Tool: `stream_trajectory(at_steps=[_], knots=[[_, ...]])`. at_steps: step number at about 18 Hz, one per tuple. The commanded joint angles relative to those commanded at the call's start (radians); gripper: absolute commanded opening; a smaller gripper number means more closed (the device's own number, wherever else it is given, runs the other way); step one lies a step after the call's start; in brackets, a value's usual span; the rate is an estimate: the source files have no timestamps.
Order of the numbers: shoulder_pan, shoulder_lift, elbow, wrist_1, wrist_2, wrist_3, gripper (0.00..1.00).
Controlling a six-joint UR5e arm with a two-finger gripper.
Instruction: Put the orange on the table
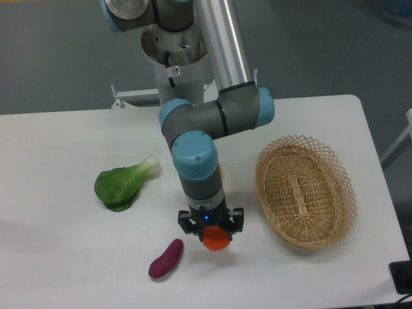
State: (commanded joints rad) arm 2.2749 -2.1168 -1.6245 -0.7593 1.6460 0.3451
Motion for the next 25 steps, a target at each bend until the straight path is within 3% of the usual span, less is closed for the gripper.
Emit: stream_trajectory(at_steps=[6, 10, 11, 13, 20, 25], knots=[[-0.002, 0.001, -0.015, 0.002, 0.003, 0.008, 0.70], [-0.002, 0.001, -0.015, 0.002, 0.005, 0.011, 0.71], [-0.002, 0.001, -0.017, 0.002, 0.005, 0.014, 0.76], [-0.002, 0.003, -0.014, 0.002, 0.006, 0.015, 1.00], [0.003, 0.035, 0.043, -0.002, 0.005, 0.034, 1.00], [0.038, 0.103, 0.038, -0.017, -0.003, 0.237, 1.00]])
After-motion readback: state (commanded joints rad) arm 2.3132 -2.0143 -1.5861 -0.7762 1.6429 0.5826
